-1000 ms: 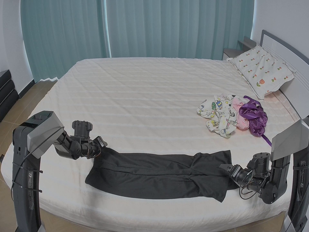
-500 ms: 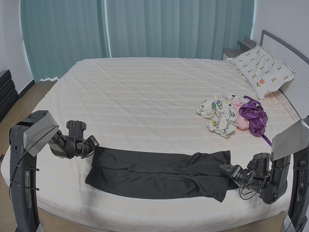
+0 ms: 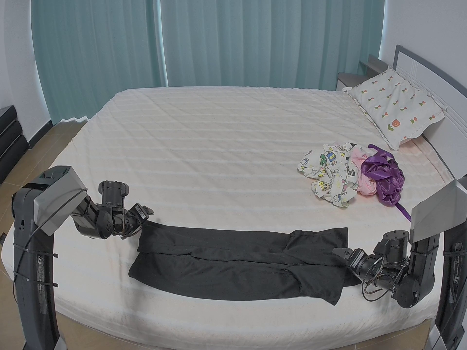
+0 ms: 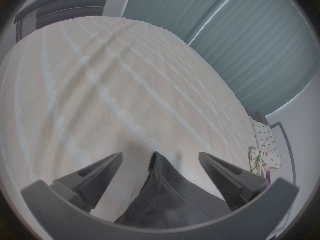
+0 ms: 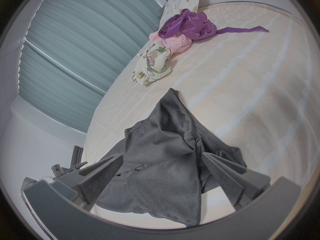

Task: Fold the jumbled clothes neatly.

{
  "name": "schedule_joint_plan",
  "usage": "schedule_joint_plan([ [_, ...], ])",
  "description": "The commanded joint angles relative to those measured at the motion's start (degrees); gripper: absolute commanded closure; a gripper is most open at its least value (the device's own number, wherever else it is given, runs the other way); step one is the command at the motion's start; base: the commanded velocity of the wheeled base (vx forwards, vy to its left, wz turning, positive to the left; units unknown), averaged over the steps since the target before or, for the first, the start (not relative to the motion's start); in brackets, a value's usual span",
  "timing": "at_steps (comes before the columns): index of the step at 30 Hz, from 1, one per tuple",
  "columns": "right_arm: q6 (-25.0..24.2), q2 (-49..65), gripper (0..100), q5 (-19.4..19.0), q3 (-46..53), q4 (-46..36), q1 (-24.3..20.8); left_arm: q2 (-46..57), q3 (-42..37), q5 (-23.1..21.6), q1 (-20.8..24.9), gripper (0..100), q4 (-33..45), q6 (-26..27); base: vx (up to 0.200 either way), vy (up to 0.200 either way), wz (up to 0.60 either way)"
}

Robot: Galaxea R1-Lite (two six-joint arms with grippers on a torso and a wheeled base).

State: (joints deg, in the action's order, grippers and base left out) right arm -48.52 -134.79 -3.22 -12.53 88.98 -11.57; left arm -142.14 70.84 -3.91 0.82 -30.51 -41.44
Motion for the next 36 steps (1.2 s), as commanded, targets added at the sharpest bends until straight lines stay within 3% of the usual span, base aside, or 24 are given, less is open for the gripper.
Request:
schedule_joint_plan([
  [1,0.0,0.1,0,0.0,0.0,0.6,0.1,2.5,-0.9,0.0,-0.1,0,0.2,-1.2,0.0,0.0,0.0],
  [5,-0.1,-0.1,0,0.0,-0.1,0.6,0.1,5.6,-4.6,-2.2,-0.2,0,0.2,-1.9,0.0,0.0,0.0],
  [10,-0.1,0.0,0,0.0,-0.2,0.6,0.1,9.6,-12.3,-9.5,-0.1,0,-0.1,0.7,0.0,0.0,0.0],
  [15,-0.1,0.0,0,-0.1,-0.1,0.6,0.1,9.3,-14.8,-9.9,-0.2,0,-0.2,8.3,0.0,0.0,0.0],
  [24,-0.1,0.1,0,-0.1,-0.2,0.6,0.1,9.2,-15.3,-10.4,0.4,0,-0.3,10.0,0.0,0.0,0.0],
  [25,-0.1,0.1,0,-0.1,-0.2,0.6,0.1,9.2,-15.3,-10.4,0.4,100,-0.3,10.0,0.0,0.0,0.0],
  [30,0.0,-0.3,0,-0.1,-0.6,0.6,0.4,8.2,-15.5,-10.1,0.5,100,-0.4,14.0,0.0,0.0,0.0],
  [36,0.1,0.2,0,-0.1,-1.4,0.6,0.7,10.6,-18.2,-10.0,0.4,100,-0.5,14.4,0.0,0.0,0.0],
])
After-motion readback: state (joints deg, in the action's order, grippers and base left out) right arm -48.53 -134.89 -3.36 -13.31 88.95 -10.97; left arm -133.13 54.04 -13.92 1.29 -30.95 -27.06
